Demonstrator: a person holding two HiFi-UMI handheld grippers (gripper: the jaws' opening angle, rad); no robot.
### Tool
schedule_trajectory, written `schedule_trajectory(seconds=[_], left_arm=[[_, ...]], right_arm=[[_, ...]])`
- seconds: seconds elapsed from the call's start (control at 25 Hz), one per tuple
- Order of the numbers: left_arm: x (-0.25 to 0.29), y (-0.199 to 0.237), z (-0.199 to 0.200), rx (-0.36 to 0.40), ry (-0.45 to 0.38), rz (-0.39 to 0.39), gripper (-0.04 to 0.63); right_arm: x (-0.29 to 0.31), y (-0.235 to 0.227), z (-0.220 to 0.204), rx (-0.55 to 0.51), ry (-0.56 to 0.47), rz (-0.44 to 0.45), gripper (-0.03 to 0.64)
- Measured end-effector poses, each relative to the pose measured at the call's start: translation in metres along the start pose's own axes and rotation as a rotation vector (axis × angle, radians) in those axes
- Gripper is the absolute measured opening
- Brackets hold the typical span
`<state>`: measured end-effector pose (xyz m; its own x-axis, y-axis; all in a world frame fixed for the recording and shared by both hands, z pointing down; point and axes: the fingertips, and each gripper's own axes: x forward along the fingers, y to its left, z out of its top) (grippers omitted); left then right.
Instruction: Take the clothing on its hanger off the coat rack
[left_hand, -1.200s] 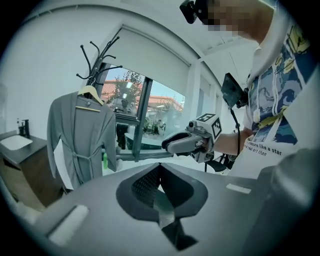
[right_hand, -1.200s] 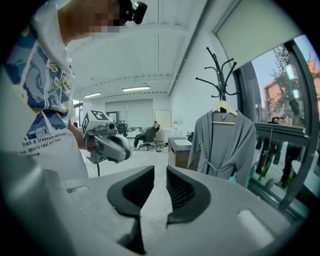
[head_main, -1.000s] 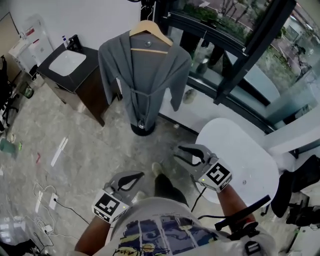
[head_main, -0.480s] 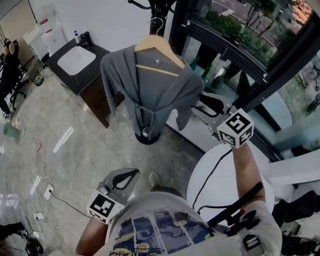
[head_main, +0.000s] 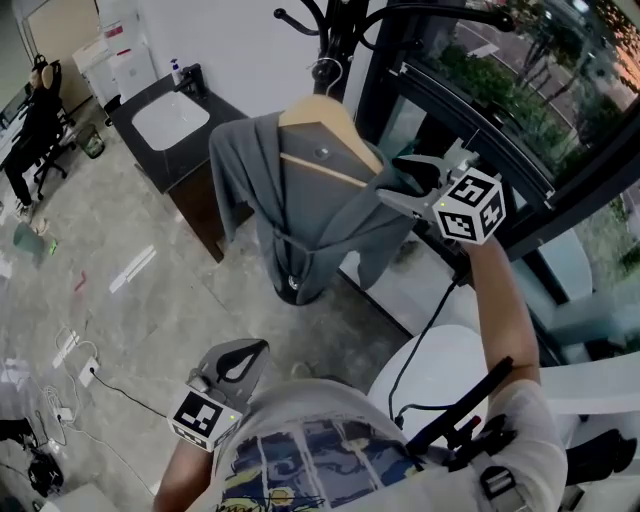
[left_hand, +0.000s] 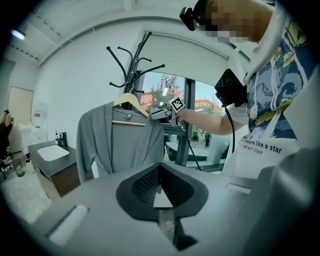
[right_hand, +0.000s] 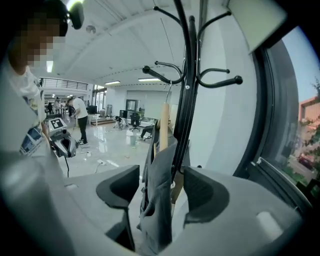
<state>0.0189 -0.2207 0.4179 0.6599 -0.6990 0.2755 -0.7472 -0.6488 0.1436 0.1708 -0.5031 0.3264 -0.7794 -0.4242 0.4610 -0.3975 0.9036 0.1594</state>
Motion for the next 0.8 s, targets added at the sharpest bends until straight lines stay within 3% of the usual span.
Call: schedule_trajectory(seconds=[0.36,0.56,0.64,0.8], left_arm=[[0.021,0.009,0.002,-0.006,0.018,0.022,0.003],[0.023,0.011,0.002,-0.03,0.024,0.033,0.003],[0.023,0.011,-0.002,-0.033,0.025,0.033,0.003],[0.018,0.011,-0.004,-0.036,0.032,0.033,0.003]], right_arm=[[0.047,0.009,0.003,0.046,0.073,0.282,0.268],[0.063,0.021,0.005,0.01,0.122,0.331,0.267],[0.067,0.022,0.004,-0.01,0.14,0.326,0.235],[0.072,0.02,0.003,-0.052,0.176,0.28,0.092]])
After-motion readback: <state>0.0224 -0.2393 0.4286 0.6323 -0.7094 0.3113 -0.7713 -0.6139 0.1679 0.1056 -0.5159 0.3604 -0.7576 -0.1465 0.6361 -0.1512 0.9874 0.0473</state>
